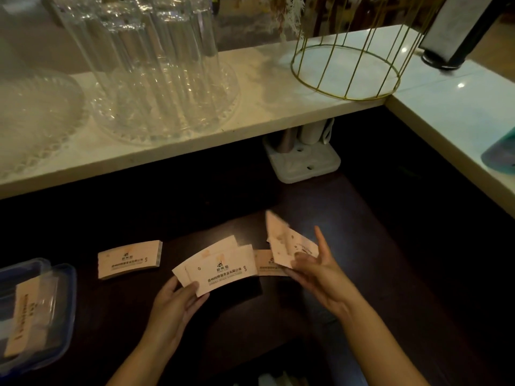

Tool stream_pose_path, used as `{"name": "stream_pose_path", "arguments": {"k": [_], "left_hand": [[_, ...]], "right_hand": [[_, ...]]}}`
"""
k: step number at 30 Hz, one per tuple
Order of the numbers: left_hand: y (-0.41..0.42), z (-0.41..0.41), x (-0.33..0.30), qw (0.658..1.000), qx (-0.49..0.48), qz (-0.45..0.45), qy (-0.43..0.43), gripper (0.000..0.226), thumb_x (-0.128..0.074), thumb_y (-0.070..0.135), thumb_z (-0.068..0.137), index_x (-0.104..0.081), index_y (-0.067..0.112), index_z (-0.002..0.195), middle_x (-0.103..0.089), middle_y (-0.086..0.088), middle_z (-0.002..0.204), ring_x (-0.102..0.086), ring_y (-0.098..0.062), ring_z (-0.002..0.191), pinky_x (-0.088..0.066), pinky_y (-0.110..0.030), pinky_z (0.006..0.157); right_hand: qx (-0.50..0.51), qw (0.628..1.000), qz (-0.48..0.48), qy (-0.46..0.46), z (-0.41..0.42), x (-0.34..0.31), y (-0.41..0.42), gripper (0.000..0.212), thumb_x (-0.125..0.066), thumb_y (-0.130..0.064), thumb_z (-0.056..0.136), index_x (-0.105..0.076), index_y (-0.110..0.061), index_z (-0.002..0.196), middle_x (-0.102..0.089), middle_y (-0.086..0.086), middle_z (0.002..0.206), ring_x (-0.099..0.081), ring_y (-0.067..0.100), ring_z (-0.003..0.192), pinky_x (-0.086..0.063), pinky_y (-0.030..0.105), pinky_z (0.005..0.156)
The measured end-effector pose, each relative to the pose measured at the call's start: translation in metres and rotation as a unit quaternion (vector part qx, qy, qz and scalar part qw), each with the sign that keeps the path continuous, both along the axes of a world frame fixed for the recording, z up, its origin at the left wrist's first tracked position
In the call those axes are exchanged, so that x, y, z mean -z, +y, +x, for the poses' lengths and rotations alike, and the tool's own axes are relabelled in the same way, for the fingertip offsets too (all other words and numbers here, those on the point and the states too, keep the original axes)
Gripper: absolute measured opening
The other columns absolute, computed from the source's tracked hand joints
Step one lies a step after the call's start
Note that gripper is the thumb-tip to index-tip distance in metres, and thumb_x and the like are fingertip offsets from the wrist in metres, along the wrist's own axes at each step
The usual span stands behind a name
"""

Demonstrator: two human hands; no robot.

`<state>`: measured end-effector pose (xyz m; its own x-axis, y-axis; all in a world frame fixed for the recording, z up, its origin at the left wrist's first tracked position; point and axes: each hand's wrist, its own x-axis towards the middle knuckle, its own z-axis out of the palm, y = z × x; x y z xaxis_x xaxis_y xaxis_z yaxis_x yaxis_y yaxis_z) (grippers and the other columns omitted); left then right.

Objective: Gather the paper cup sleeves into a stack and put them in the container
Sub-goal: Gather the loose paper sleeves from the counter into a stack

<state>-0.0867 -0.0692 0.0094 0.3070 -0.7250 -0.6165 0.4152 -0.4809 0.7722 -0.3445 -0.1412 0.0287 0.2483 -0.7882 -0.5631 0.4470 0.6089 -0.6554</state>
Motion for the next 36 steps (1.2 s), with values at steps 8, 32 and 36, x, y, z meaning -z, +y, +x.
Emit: {"name": "stream_pose_path", "arguments": {"k": [8,32,36], "left_hand": [[0.002,-0.008,-0.018,0.995,-0.038,-0.088,-0.031,0.026,-0.053,0.004,0.086,-0.06,0.024,0.102,-0.074,-0.002,0.093,-0.068,-0.015,0.093,-0.052,-0.032,0.08],[0.01,0.032,-0.006,0.986,-0.137,-0.093,0.009,0.033,-0.053,0.001,0.084,-0.054,0.013,0.115,-0.066,-0.011,0.108,-0.063,-0.02,0.099,-0.058,-0.024,0.064],[0.014,0.044,0.003,0.984,-0.16,-0.078,0.019,0.027,-0.051,0.001,0.086,-0.057,0.019,0.105,-0.065,-0.008,0.105,-0.061,-0.02,0.101,-0.059,-0.029,0.067]], "right_hand": [[-0.006,1.0,0.024,-0.006,0.062,-0.019,0.013,0.048,-0.056,0.013,0.08,-0.051,-0.017,0.118,-0.073,0.012,0.095,-0.07,0.025,0.09,-0.06,0.027,0.061],[-0.131,0.882,-0.14,0.431,0.079,0.022,0.015,0.03,-0.069,-0.02,0.079,-0.058,-0.017,0.107,-0.059,0.003,0.105,-0.055,0.016,0.094,-0.046,0.023,0.078],[-0.173,0.659,-0.213,0.7,0.011,0.05,-0.036,0.059,-0.067,-0.035,0.078,-0.043,-0.014,0.127,-0.045,0.011,0.133,-0.04,0.028,0.119,-0.043,0.041,0.092]]}}
